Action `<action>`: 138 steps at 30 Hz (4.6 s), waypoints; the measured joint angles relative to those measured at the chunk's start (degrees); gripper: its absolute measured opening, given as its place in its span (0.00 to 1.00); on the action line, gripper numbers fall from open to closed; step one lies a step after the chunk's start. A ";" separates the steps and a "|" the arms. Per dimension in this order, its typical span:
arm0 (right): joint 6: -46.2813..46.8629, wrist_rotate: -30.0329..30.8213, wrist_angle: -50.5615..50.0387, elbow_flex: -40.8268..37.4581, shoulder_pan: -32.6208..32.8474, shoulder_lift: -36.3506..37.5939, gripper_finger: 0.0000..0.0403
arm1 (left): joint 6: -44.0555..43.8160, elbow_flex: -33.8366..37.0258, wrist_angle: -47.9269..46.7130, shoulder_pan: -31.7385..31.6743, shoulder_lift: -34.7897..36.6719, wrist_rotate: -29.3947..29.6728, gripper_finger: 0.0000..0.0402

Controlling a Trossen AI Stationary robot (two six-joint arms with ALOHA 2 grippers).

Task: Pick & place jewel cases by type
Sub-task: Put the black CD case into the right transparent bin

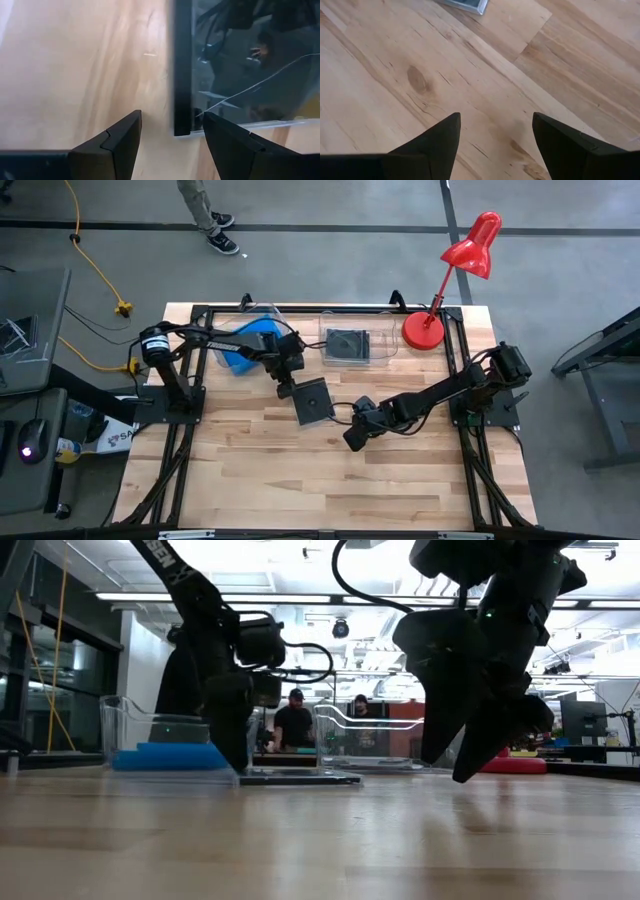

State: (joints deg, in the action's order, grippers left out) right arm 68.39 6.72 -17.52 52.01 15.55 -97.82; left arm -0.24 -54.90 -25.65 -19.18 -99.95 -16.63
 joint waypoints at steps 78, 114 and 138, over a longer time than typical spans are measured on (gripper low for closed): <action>35.31 12.35 2.32 0.00 15.19 0.02 0.60 | -7.48 -2.16 0.10 12.41 2.87 12.62 0.53; 35.09 18.08 3.26 0.00 10.41 0.04 0.60 | -9.19 -2.27 6.63 11.19 -4.14 -6.68 0.53; 38.09 20.27 5.82 0.09 6.56 -6.65 0.60 | -7.50 -2.20 6.67 11.30 -4.29 -6.37 0.53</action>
State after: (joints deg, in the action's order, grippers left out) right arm 106.48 26.99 -11.70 52.10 22.11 -104.47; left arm -7.74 -57.10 -18.98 -7.88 -104.23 -23.00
